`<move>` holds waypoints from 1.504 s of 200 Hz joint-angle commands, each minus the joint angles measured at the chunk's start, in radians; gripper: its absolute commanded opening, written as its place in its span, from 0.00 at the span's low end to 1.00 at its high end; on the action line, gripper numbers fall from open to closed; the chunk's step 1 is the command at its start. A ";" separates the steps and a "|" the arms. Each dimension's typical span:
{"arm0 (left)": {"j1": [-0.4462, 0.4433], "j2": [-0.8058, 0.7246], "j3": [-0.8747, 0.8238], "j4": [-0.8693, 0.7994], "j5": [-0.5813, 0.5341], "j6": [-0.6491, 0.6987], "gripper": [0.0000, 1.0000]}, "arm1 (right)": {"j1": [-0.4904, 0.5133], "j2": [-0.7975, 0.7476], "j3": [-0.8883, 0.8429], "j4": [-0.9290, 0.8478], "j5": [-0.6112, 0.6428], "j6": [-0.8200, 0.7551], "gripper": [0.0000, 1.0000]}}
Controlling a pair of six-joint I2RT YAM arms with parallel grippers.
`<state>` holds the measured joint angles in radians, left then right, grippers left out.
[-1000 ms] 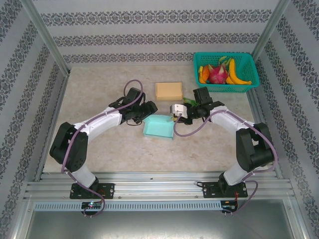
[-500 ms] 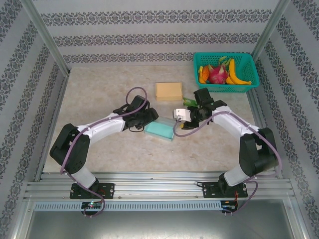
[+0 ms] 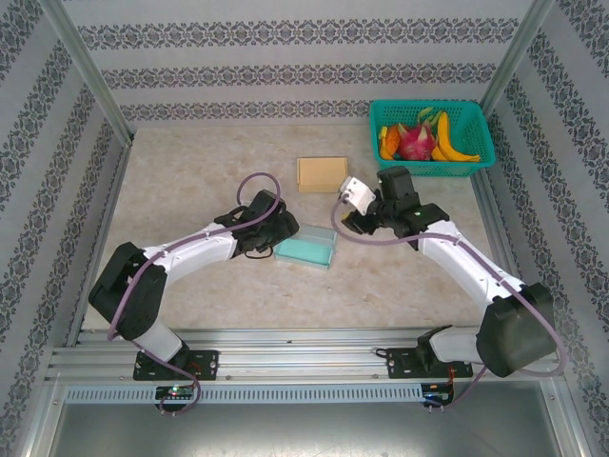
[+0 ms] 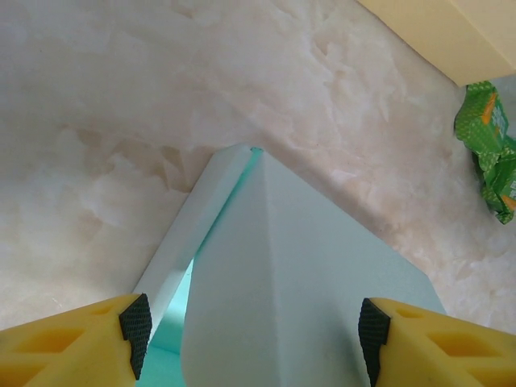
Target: Fold the paper box
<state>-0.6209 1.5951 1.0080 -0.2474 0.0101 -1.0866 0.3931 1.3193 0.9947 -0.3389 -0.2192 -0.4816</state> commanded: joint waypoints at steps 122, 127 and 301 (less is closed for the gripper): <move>-0.031 0.014 -0.051 0.003 -0.107 0.015 0.75 | 0.312 0.220 -0.148 0.215 0.416 0.895 0.59; -0.031 0.012 -0.056 0.008 -0.113 0.017 0.75 | 0.315 0.222 -0.154 0.221 0.424 0.895 0.59; -0.049 -0.118 -0.261 0.101 -0.181 0.062 0.91 | 0.367 0.282 -0.298 0.490 0.498 0.976 0.59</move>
<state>-0.6556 1.5185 0.7792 -0.1860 -0.1692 -1.0061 0.7509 1.5684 0.7383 0.0746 0.2584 0.4671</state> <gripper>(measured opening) 0.887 0.590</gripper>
